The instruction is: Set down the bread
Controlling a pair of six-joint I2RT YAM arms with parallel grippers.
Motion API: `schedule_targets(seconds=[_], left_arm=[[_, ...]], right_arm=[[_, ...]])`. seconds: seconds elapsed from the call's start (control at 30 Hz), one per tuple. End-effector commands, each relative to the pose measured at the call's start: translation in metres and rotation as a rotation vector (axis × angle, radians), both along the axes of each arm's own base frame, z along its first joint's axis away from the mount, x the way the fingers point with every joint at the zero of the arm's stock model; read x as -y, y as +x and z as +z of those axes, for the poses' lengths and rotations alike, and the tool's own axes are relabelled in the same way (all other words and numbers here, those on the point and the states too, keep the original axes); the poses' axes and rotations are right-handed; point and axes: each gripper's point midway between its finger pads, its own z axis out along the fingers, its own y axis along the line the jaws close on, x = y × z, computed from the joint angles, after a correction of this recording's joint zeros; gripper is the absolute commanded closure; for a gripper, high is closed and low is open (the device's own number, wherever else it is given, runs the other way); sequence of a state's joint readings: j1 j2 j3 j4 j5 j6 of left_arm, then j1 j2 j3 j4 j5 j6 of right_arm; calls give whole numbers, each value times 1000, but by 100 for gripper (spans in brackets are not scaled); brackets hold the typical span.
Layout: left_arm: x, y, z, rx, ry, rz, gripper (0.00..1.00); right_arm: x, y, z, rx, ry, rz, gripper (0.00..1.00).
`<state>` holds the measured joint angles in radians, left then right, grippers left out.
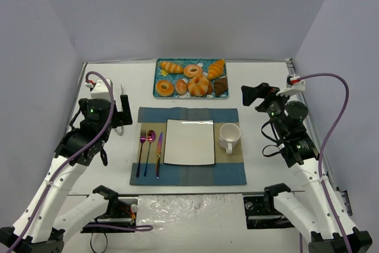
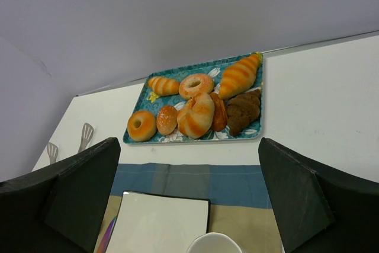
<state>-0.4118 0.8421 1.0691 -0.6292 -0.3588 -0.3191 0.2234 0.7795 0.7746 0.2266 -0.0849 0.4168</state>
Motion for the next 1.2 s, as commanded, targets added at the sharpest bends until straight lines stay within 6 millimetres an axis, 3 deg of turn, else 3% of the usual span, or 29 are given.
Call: schedule_targets(seconds=[0.0, 0.27, 0.4, 0.7, 1.07, 1.17], left_arm=[[0, 8, 23, 83, -37, 24, 3], [-2, 11, 19, 73, -27, 43, 3], [-20, 12, 16, 73, -12, 155, 3], [-54, 29, -28, -68, -74, 373, 3], [-57, 84, -82, -275, -149, 360, 3], [-68, 90, -86, -291, -144, 372, 3]], right_arm=[[1, -2, 49, 146, 23, -6, 0], [-1, 8, 40, 94, 22, -9, 0], [-1, 9, 38, 87, 21, -12, 0], [0, 7, 39, 70, 20, -15, 0], [-5, 3, 44, 101, 48, 15, 0], [-11, 5, 44, 109, 69, 42, 0]])
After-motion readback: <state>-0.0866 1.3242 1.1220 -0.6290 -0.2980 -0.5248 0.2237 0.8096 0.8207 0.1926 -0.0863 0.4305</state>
